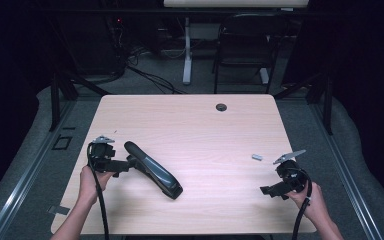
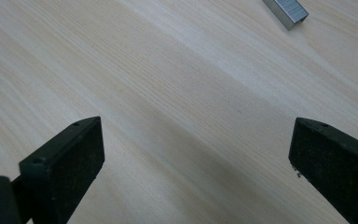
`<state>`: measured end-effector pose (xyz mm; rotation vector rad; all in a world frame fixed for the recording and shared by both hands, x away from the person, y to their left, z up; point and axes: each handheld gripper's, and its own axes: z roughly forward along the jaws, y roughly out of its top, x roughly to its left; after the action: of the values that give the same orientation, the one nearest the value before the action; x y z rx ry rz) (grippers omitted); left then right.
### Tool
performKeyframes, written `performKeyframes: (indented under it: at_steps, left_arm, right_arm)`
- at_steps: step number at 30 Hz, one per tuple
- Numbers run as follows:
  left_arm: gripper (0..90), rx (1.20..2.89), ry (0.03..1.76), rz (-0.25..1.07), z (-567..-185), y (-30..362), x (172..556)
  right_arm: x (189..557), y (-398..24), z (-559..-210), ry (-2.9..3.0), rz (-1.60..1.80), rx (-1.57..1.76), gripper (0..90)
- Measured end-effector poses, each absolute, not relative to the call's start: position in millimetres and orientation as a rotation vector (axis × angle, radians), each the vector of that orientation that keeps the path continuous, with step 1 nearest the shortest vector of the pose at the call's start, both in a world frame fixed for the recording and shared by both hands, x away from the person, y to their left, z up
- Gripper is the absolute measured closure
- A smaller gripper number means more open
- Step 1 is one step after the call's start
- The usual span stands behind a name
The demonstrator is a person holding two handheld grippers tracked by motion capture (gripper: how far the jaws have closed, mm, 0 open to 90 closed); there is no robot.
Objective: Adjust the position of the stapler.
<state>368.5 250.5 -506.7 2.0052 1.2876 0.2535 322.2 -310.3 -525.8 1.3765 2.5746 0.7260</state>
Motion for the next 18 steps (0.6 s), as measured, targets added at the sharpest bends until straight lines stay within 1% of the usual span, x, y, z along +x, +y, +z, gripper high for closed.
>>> performKeyframes:
  at_steps: [3,9,14,18]
  left_arm:
    - [0.0,1.993,1.325,0.254,-506,243,370]
    - [0.1,2.01,1.346,0.271,-505,230,373]
    - [0.4,2.012,1.354,0.258,-506,228,376]
    - [5.2,2.009,1.355,0.238,-507,222,380]
  right_arm:
    - [322,-311,-526,2.582,0.733,1.365,3.5]
    - [322,-310,-526,2.581,0.713,1.363,3.6]
    - [322,-309,-527,2.583,0.714,1.364,3.7]
    - [322,-309,-526,2.59,0.701,1.362,3.8]
